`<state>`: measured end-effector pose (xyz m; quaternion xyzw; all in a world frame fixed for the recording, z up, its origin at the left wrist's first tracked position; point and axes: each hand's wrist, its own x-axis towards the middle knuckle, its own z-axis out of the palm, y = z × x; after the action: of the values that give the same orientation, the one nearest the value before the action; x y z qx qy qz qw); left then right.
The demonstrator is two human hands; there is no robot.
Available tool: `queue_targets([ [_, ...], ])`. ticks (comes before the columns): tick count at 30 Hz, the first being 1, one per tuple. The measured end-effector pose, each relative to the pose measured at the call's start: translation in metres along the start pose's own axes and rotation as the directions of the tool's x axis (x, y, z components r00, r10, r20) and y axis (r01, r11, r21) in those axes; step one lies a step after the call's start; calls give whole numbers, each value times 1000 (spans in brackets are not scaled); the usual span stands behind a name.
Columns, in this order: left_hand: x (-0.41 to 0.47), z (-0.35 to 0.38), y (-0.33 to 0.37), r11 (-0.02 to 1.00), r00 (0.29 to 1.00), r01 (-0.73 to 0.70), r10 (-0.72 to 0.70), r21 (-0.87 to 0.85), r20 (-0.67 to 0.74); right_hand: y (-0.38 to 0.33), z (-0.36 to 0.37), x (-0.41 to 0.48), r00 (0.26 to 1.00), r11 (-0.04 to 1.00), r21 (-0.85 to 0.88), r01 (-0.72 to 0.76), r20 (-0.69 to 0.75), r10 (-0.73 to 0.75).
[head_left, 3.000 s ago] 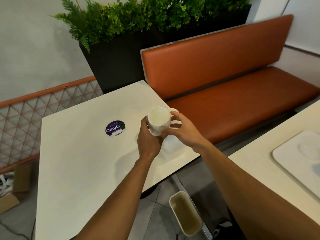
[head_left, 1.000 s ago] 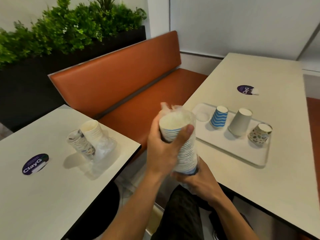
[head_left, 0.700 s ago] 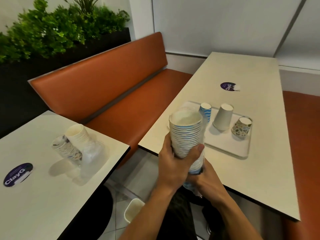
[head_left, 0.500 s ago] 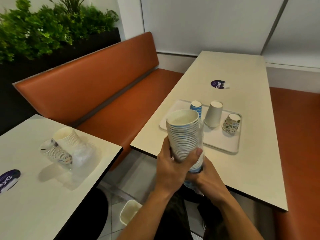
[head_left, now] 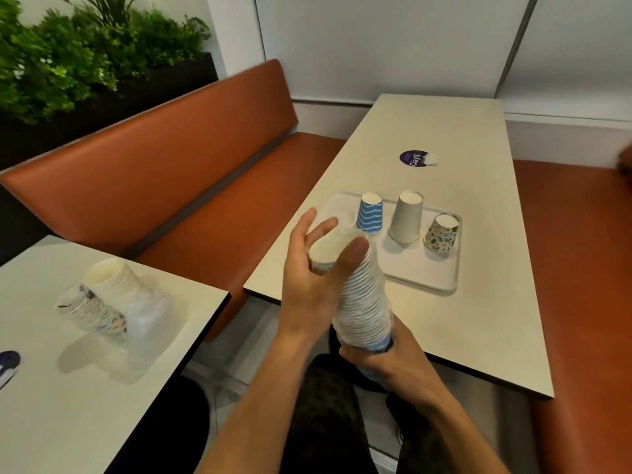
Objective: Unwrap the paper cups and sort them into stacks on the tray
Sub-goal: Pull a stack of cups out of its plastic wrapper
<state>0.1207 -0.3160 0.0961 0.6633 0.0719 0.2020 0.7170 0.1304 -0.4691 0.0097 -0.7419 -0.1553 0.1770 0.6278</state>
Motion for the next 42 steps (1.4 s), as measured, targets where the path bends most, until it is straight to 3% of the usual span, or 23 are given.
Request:
queue_targets([
  [7, -18, 26, -38, 998, 996, 47, -49, -35, -68, -12, -7, 4, 997, 993, 110, -31, 74, 23],
  [12, -34, 25, -54, 997, 997, 73, -74, 36, 13, -9, -10, 2, 1000, 996, 88, -13, 28, 10],
  [22, -43, 17, -59, 991, 979, 132, -132, 5, 157, -11, -17, -7, 999, 997, 72, -3, -53, 7],
  [28, -36, 13, -53, 993, 980, 112, -118, 43, 158, -20, -25, -11, 999, 997, 79, -10, 31, 8],
  [33, -32, 8, -47, 993, 975, 103, -112, 55, 191, -27, -48, -15, 975, 994, 99, -43, 222, 20],
  [38, -39, 9, -47, 990, 963, 135, -142, 48, 227, -50, -59, 2, 998, 982, 181, 62, 12, -65],
  [42, -45, 19, -45, 983, 942, 178, -181, 38, 281, -77, -50, 21, 988, 962, 228, 151, -18, -151],
])
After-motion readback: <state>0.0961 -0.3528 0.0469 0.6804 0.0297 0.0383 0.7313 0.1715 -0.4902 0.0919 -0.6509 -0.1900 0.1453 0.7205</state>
